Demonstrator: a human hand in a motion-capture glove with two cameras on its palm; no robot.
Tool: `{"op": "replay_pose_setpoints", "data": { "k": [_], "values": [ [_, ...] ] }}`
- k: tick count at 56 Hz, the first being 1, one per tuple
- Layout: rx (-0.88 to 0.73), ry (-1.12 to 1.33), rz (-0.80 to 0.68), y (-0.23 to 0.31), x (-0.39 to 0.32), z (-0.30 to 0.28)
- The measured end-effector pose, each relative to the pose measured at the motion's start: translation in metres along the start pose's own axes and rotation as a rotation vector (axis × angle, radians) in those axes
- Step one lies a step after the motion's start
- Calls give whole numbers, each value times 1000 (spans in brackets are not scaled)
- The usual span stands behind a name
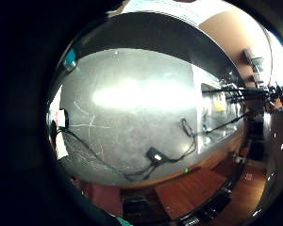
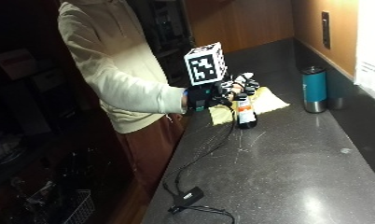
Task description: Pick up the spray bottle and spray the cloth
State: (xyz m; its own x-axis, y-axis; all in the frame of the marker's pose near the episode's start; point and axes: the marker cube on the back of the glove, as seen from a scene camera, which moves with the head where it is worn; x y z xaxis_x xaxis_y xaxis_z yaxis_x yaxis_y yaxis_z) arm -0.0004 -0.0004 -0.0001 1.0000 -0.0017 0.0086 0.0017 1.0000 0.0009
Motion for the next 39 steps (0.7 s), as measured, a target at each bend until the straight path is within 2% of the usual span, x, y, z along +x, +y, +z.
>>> {"op": "replay_pose_setpoints", "data": {
  "k": [23,39],
  "values": [
    [45,-94,-64,21,-22,-3],
    [96,-333,-12,62,-32,5]
  ]
}}
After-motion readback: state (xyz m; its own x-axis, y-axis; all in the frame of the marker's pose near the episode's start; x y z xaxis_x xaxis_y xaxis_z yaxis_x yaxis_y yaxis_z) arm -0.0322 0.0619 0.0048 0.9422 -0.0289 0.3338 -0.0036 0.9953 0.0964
